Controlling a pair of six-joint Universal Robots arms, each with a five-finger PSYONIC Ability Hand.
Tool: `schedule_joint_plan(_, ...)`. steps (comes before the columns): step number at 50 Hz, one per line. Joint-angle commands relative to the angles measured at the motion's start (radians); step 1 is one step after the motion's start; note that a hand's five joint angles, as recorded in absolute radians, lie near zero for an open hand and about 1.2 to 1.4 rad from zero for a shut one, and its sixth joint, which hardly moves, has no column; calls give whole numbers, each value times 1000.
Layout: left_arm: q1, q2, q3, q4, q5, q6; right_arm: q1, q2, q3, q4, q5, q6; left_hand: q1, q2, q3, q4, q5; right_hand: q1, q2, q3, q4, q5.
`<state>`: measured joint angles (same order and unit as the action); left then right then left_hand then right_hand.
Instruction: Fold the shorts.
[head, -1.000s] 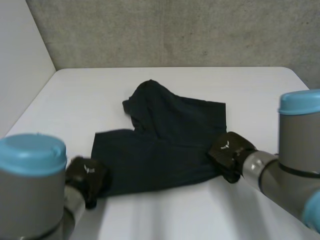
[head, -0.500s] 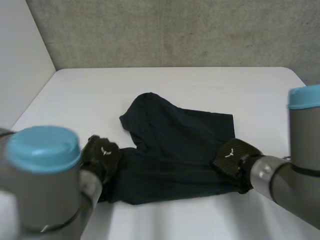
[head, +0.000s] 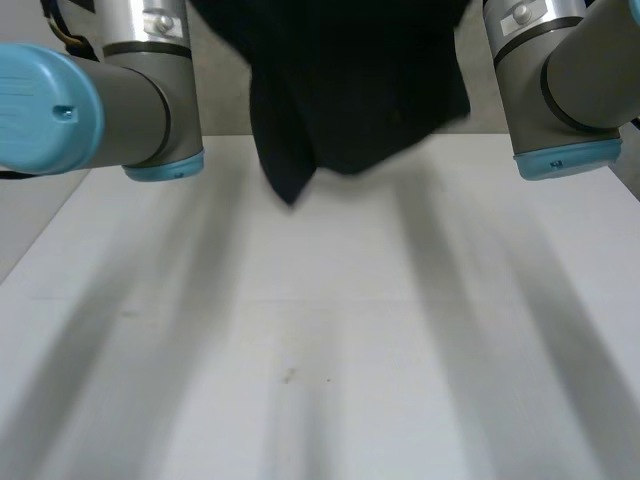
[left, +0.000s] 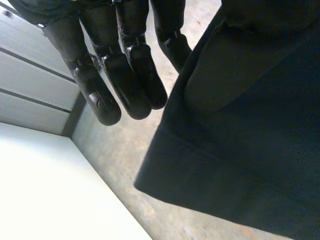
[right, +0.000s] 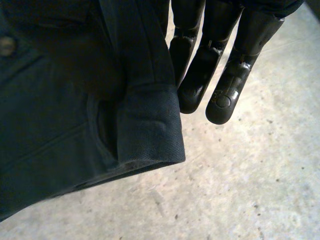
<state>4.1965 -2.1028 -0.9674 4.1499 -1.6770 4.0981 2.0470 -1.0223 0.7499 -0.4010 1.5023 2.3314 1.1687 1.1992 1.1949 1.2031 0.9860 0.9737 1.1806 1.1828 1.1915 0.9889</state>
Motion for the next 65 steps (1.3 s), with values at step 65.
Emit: schedule_joint_plan(65, -95, 297, -711, -843, -57, -295, -59, -334, 1226, 370, -99, 14, -961, -992, -987, -995, -953, 423, 216, 213, 205, 233)
